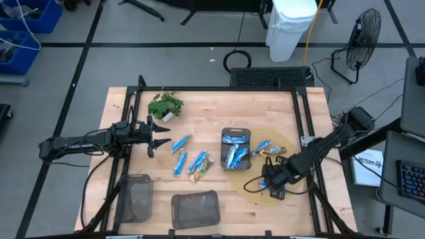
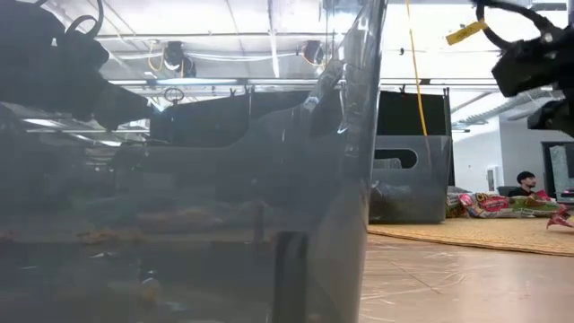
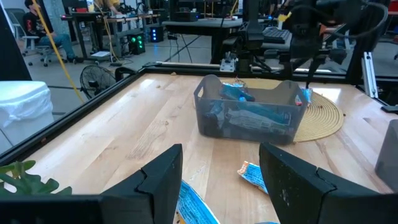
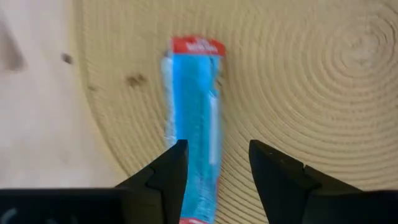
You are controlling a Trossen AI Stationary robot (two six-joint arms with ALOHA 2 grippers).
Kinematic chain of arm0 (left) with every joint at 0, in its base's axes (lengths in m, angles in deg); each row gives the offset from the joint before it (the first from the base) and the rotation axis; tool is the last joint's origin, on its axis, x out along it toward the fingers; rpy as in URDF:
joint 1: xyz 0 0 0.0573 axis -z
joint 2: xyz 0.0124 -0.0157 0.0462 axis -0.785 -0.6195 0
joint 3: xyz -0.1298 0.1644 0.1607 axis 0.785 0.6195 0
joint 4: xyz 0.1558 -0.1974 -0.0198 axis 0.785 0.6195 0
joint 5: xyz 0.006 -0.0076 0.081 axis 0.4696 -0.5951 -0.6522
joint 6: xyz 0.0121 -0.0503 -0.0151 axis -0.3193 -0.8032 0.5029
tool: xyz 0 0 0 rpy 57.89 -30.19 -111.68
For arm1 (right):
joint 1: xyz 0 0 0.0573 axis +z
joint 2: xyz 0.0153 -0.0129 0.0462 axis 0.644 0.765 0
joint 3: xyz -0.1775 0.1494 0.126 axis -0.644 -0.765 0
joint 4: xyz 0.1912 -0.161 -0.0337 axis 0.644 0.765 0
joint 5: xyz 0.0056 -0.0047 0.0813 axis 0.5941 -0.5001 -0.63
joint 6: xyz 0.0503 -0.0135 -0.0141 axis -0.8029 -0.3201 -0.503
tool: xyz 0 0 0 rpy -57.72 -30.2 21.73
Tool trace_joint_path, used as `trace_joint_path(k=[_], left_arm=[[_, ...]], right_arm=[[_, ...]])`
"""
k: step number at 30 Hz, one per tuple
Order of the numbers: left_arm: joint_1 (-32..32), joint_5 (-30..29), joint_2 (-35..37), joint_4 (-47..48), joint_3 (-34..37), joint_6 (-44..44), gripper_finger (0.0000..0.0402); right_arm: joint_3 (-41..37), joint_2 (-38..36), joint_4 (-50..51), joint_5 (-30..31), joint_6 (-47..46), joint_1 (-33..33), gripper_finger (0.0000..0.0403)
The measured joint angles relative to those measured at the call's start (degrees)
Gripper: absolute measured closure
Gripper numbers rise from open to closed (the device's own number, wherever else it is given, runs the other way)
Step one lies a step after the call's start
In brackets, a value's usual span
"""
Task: Pick and place Granola Bars by type
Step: Put the bottom red granola bar into the bottom right black bin
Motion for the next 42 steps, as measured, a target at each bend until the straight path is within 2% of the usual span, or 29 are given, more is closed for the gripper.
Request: trace_joint_path(k=[10, 18, 27, 31, 37, 42], left_arm=[[0.00, 0.00, -0.01, 0.00, -0.01, 0.00, 0.0185], [0.00, 0.00, 0.00, 0.00, 0.00, 0.00, 0.0186], [0.00, 0.00, 0.00, 0.00, 0.00, 0.00, 0.0186], [0.00, 0.00, -0.01, 0.00, -0.02, 0.00, 0.0186], [0.00, 0.00, 0.00, 0.00, -0.02, 0.00, 0.0186], [-0.02, 0.00, 0.00, 0.00, -0.01, 0.00, 0.0185]], right_arm=[[-2.79, -0.67, -10.05, 0.16, -1.09, 0.38, 0.0237], [-6.76, -0.67, -11.40, 0.08, -3.28, 0.37, 0.0236], [-10.83, -0.84, -17.29, -0.40, -4.16, 0.37, 0.0240], [-12.68, -0.94, -19.69, -0.38, -3.57, 0.35, 0.0276], [-14.32, -0.89, -23.47, -0.69, 1.91, 0.33, 0.0383], [-14.49, -1.54, -26.80, 2.18, 6.12, 0.39, 0.0395]])
